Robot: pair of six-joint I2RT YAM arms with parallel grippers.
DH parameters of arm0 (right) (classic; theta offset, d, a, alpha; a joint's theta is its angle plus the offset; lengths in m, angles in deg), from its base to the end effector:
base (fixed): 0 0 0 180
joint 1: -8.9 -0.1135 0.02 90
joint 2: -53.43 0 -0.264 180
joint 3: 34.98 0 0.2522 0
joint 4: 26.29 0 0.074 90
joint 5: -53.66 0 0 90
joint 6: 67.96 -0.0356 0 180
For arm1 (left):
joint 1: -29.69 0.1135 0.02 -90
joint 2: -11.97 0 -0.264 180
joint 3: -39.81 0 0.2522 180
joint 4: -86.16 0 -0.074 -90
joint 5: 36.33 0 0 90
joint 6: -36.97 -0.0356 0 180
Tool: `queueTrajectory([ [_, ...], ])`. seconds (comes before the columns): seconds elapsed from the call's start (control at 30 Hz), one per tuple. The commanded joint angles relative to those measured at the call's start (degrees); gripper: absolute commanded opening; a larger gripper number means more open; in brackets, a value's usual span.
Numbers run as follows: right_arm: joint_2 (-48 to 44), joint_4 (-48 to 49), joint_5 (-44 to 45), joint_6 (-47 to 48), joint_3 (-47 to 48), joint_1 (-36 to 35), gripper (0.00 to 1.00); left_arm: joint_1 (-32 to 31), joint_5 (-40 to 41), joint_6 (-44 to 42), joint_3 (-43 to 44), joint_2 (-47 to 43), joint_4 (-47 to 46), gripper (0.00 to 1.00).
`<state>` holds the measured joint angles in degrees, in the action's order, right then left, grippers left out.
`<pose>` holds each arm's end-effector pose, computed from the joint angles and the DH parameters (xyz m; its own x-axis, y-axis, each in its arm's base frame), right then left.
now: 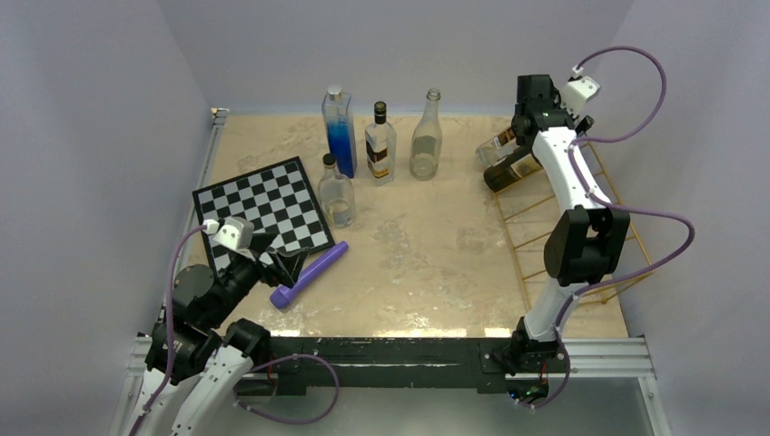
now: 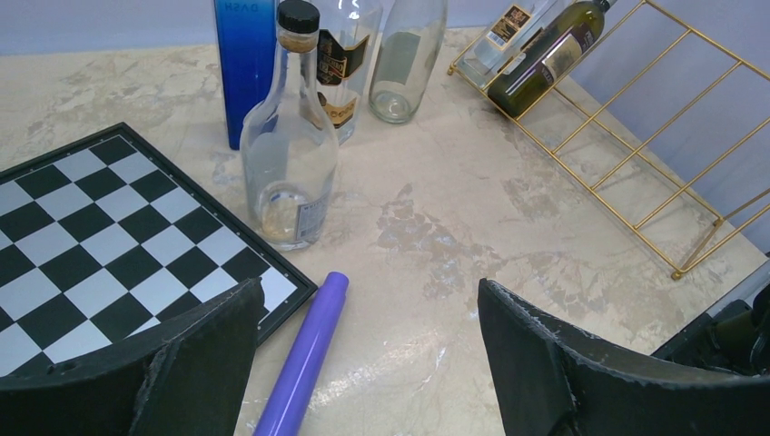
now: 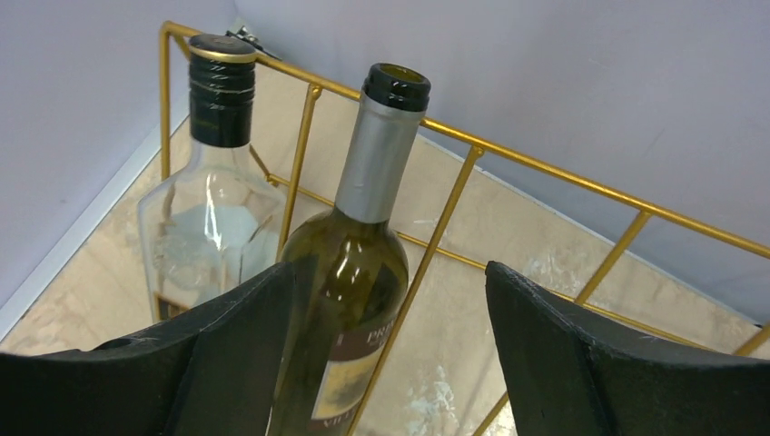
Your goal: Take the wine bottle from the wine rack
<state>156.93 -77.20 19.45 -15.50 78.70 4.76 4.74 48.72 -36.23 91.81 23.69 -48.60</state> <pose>0.4022 -0.0004 0.3534 -0.1599 0.3319 -0.9297 0.8600 0.5092 0.0339 0.0558 -0.0293 0.3207 -0.2190 -0.2157 -0.9516 0.4543 0.8406 -0.2951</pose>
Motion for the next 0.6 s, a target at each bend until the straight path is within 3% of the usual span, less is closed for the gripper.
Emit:
queueTrajectory([
  [0.0,1.9,4.0,-2.2,-0.3,3.7,2.5,0.79,-0.4,0.8,-0.6,1.1,0.4,-0.6,0.91],
  [0.4,9.8,8.1,-3.6,3.1,10.3,3.9,0.74,-0.4,0.0,-0.9,1.2,1.9,-1.1,0.91],
  [0.57,10.9,7.0,-3.8,0.1,10.4,6.2,0.73,-0.4,-0.1,-1.0,1.1,1.9,-1.4,0.91],
])
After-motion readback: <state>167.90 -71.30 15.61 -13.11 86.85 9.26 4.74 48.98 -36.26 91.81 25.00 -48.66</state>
